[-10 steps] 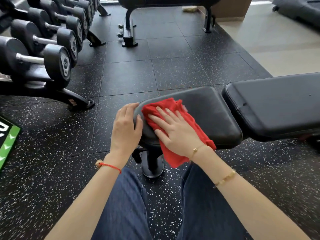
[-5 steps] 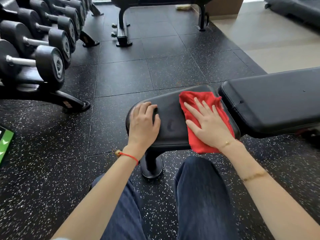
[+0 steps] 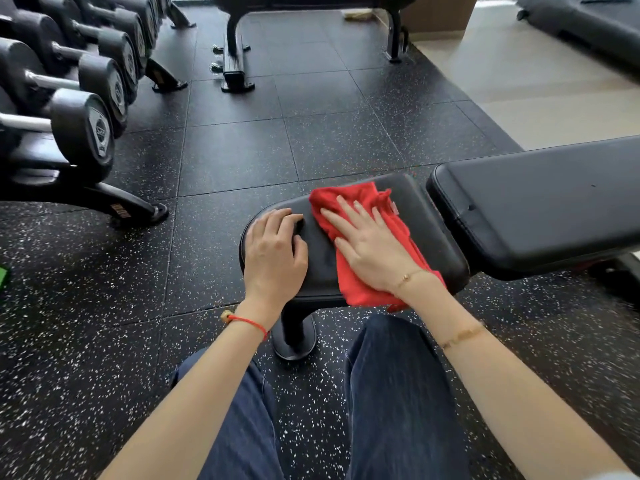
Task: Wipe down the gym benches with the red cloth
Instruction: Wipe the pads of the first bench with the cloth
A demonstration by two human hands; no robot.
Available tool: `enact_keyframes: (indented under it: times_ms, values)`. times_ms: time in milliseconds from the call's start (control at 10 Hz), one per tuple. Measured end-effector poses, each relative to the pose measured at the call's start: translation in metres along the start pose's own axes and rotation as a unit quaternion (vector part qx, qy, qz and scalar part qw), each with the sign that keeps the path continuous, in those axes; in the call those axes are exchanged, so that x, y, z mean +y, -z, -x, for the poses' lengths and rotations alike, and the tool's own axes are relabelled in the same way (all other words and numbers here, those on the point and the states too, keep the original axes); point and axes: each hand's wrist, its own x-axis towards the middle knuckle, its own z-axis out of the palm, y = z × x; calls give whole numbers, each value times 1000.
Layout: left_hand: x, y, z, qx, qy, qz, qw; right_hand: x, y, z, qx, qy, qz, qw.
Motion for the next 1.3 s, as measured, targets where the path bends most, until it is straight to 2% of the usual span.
enact_keyframes:
  times_ms: [100,200,300,400,600,700,800,900,1000,1100,1200,1300]
  values:
    - [-2,0,0,-2,-3,1,1000,17,4,23,2,21,-12,1000]
    - [-1,1,1,-1,0,4,1000,45,14,6,-6,-28,-26,999]
    - [0,2,1,2,3,5,1000,51,17,-33,6,-117,-12,993]
    - [0,2,0,1,6,4,1000,29,11,-54,8,-114,17,993]
    - [-1,1,0,6,2,6,1000,-2,-1,-1,13,23,2,1000]
    - [-2,0,0,8,4,11,1000,16,7,17,-1,35,-16,999]
    - [-2,0,0,9,2,10,1000,33,15,0,-25,4,-30,999]
    - [-1,0,0,9,4,8,1000,29,17,-27,-17,-54,-16,998]
    - [-1,0,1,8,5,6,1000,12,11,-26,-11,-43,-2,999]
    - [-1,0,0,8,2,7,1000,-1,5,10,-5,46,-12,999]
    - [-2,0,0,5,-3,8,1000,3,3,43,12,71,-19,997]
    - [-3,0,0,3,-6,11,1000,25,6,43,25,29,-1,999]
